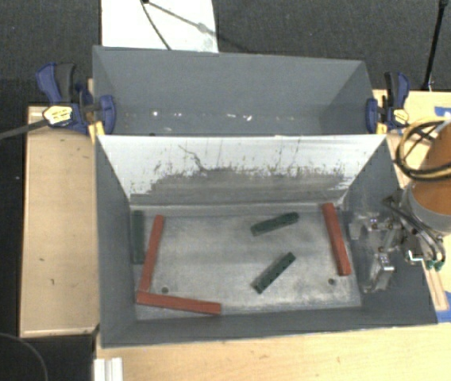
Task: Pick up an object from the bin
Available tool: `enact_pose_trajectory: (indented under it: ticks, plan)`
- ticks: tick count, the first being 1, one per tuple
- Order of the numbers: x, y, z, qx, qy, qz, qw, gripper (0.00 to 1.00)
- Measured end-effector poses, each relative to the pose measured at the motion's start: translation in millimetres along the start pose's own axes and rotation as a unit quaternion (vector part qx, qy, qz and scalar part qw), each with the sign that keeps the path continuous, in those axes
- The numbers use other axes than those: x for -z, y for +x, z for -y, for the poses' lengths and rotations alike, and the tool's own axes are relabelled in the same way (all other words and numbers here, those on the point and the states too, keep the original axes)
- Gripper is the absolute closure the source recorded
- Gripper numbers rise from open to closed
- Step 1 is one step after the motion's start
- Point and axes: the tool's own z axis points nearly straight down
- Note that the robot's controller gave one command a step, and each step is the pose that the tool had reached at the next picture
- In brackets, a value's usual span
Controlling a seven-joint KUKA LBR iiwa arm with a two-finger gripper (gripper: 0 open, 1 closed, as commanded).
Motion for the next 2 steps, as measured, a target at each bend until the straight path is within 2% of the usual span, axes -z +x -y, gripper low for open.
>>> enact_pose_trajectory:
  ticks: [1, 2]
  plan:
    - [-83, -57.1, -79, 0.083, -0.001, 0.0034, 0.9966, 0.00]
    - [-87, -82.1, -194, 0.118, -0.002, 0.0059, 0.9930, 0.00]
